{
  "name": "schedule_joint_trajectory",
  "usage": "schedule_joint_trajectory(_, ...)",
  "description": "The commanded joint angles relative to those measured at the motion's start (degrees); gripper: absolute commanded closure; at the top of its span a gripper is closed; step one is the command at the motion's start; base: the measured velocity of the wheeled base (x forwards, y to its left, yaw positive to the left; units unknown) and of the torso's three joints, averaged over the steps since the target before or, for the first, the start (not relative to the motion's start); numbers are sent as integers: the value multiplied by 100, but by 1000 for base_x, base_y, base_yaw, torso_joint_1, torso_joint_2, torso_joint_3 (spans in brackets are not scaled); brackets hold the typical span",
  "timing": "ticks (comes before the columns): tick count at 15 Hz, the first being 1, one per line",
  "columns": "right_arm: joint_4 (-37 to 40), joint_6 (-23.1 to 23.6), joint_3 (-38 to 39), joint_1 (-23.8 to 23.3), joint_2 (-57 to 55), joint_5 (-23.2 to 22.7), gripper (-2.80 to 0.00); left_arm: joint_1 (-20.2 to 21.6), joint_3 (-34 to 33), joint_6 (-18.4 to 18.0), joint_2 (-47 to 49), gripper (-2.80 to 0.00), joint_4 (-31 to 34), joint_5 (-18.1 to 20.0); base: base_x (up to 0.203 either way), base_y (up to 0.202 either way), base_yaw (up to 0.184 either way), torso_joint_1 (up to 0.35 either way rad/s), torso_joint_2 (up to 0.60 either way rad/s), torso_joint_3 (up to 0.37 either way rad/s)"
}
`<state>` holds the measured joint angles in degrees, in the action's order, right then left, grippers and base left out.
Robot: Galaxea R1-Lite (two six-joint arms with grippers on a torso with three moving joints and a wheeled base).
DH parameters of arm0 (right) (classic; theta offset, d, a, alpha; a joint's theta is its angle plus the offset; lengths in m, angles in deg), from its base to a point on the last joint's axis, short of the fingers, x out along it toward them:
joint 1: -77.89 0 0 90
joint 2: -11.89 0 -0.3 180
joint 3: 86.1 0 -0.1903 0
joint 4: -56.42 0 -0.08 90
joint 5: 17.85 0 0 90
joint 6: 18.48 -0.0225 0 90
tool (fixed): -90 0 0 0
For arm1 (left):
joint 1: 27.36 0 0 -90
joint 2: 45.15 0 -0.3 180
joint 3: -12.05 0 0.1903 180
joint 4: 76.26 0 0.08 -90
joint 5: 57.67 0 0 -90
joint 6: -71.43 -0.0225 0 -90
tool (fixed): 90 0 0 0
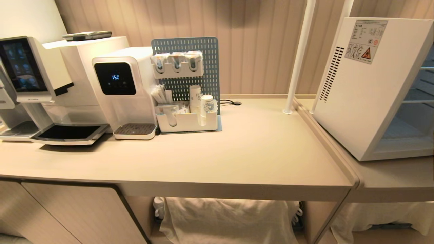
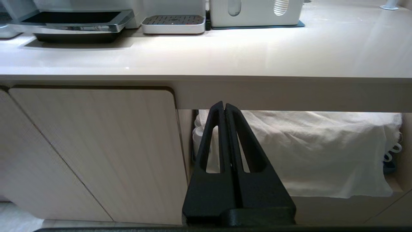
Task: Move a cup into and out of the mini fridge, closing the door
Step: Place the yoghurt on the table
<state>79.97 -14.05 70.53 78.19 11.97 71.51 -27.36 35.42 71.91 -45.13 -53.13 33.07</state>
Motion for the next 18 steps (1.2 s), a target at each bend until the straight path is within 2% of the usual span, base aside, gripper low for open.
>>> schedule_joint_trajectory(1, -25, -3, 7, -4, 1, 11, 0, -9, 0, 4, -11, 0, -2, 5, 0, 0, 0, 0, 0, 0)
schedule_joint_trajectory(4, -85, 102, 9, -4, 1, -1, 0, -9, 0, 4, -11, 0, -2, -4, 0, 0, 0, 0, 0, 0)
schedule_joint_trajectory(6, -116, 136, -395, -5, -97, 3, 0, -9, 0, 4, -11, 0, -2, 5, 0, 0, 0, 0, 0, 0)
schedule_joint_trajectory(8, 28, -16, -1738, -6, -610, 39, 0, -9, 0, -14, -11, 0, -2, 5, 0, 0, 0, 0, 0, 0)
schedule_joint_trajectory(10, 232, -158, -3388, -3, -1815, 50, 0, -9, 0, 4, -11, 0, -2, 5, 0, 0, 0, 0, 0, 0)
schedule_joint_trajectory(12, 349, -251, -4078, 7, -3416, -82, 0, -9, 0, 4, -11, 0, -2, 5, 0, 0, 0, 0, 0, 0)
schedule_joint_trajectory(14, 405, -305, -4415, -4, -4945, -630, 0, -9, 0, 4, -11, 0, -2, 5, 0, 0, 0, 0, 0, 0)
schedule_joint_trajectory(15, 347, -268, -4488, -27, -5659, -1107, 0, -9, 0, 4, -11, 0, -2, 5, 0, 0, 0, 0, 0, 0)
schedule_joint_trajectory(16, 158, -102, -4441, -57, -6285, -1671, 0, -9, 0, 4, -11, 0, -2, 5, 0, 0, 0, 0, 0, 0)
schedule_joint_trajectory(18, -701, 644, -3936, -96, -7420, -2713, 0, -9, 0, 4, -11, 0, -2, 5, 0, 0, 0, 0, 0, 0)
